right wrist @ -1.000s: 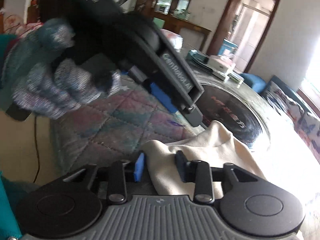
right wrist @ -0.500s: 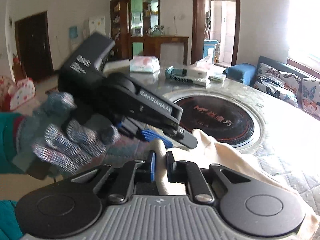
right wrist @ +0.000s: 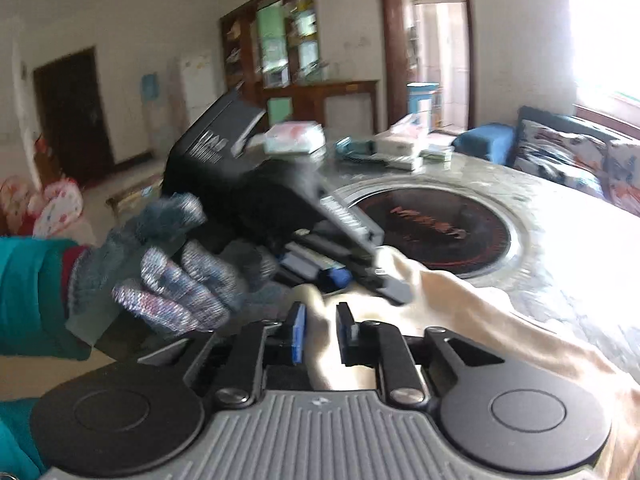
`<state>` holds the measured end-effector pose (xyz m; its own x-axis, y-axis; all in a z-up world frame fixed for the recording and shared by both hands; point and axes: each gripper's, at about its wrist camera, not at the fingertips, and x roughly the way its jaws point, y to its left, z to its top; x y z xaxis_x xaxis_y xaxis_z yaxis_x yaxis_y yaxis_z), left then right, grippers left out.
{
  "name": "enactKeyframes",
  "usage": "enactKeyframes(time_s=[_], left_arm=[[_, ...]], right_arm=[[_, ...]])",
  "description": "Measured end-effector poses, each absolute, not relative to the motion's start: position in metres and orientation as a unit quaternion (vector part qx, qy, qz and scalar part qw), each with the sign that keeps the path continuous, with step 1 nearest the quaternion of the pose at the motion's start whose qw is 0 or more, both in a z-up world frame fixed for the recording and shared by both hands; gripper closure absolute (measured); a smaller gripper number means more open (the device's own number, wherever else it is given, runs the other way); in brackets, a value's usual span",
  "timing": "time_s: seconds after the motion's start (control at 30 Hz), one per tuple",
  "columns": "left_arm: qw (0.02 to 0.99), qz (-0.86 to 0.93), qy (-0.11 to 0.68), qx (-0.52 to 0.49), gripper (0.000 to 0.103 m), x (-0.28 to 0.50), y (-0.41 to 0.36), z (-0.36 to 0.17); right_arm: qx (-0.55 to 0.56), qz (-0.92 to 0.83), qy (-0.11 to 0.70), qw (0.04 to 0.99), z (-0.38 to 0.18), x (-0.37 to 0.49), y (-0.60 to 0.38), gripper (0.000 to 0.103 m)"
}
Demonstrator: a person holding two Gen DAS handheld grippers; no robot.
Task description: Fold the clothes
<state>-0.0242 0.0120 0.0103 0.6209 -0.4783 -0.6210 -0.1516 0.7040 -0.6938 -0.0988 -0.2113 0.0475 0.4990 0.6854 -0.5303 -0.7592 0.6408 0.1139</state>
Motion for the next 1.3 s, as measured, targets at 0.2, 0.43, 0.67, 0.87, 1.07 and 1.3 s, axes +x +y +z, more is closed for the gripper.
enactKeyframes(time_s=[0.2, 0.43, 0.67, 0.87, 1.07, 1.3], left_arm=[[0.826, -0.1, 0.423, -0.36, 0.086, -0.026, 0.011, 0.013], [0.831, -0.098, 0.421, -0.349, 0.086, -0.028, 0.009, 0.016], [0.838, -0.096, 0.421, -0.335, 0.086, -0.028, 0.005, 0.018], [0.843, -0.095, 0.421, -0.321, 0.086, -0.026, 0.0, 0.02], [0.849, -0.095, 0.421, -0.305, 0.086, -0.025, -0.005, 0.024], [0.869, -0.106, 0.403, -0.268, 0.088, -0.026, -0.016, 0.041]], right_arm=[[-0.023, 0.297, 0.281, 0.912, 0.048, -0.086, -0.274, 0.076], [0.026, 0.149, 0.295, 0.943, 0.027, -0.064, -0.339, 0.072], [-0.033, 0.094, 0.3, 0.949, 0.001, -0.056, -0.345, 0.068], [0.036, 0.105, 0.309, 0.945, 0.001, -0.053, -0.363, 0.067], [0.097, 0.103, 0.324, 0.935, -0.002, -0.047, -0.381, 0.067], [0.092, 0.112, 0.315, 0.938, -0.001, -0.05, -0.369, 0.089]])
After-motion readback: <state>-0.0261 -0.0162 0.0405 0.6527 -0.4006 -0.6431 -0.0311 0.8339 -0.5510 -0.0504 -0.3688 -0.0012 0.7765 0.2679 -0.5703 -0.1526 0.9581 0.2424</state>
